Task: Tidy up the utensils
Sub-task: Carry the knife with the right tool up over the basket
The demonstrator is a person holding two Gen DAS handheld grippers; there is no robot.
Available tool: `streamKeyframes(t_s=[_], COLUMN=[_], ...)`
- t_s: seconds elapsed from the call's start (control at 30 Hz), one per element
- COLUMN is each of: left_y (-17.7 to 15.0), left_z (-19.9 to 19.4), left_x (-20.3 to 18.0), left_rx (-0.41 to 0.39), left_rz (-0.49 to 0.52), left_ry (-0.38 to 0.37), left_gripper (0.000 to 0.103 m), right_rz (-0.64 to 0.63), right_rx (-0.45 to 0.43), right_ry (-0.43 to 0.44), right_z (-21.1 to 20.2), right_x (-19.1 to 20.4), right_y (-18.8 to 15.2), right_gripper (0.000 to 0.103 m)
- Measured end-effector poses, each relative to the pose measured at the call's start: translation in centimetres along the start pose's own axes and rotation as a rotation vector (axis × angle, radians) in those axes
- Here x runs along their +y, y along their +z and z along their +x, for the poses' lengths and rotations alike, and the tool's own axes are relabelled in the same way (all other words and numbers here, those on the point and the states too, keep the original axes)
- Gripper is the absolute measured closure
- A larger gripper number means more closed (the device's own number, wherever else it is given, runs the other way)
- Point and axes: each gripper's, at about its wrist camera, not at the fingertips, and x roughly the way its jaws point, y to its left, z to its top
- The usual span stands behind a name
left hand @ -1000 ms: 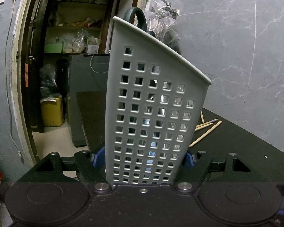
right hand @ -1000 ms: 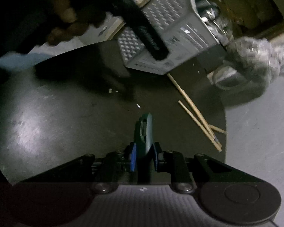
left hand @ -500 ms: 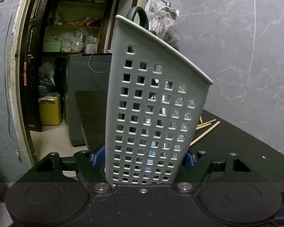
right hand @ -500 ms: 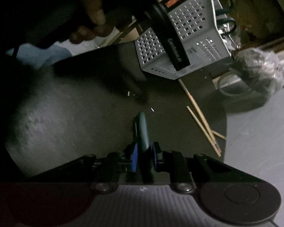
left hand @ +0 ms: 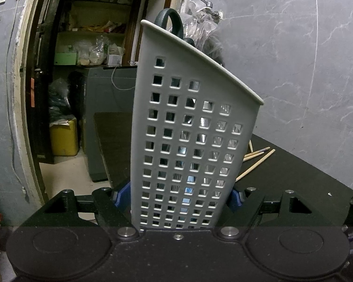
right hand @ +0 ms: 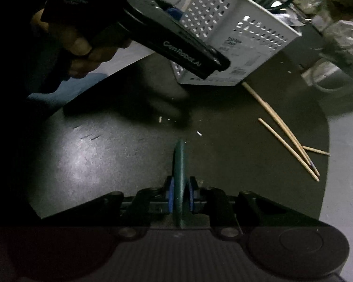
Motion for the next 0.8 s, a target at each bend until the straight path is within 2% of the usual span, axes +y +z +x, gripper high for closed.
streamKeyframes(t_s=[0.13,0.23,0.33,0.5,0.67,0.8], left_y=[0.1,0.3,0.4,0.5,0.6,0.7], left_z=[-0.1,-0.3,-0.4,-0.5,-0.5,-0.5], left_x=[-0.2,-0.3,-0.6,-0.9,-1.2,-1.6], left_rx=[0.002,0.004,0.004,0.006,0.009,0.012], left_rz=[0.006,0.007,0.012,0.018,0.024,0.032], left_ry=[0.005,0.009,0.018,0.027,0.039,0.048], left_gripper=[0.025,0.025,0.025,0.025,0.026,0.026], right_rz=[0.088,0.131,0.227,0.409,0.523,0.596], right_rx=[-0.034,-0.083,-0.186,-0.423,-0.656,-0.803], right_ry=[0.031,-0.001,-0.034,-0.112,-0.189,-0.212], right_z=[0.2,-0.3,-1.8,-4.8,-6.3,-6.3], right_x=[-1.6,-1.9,-3.4,-6.1,-7.7,-8.5], right_y=[-0.2,-1.2,-2.1,-3.8,-4.6,-5.3], right_gripper=[0.09,0.091,0.09,0.09,0.09,0.09])
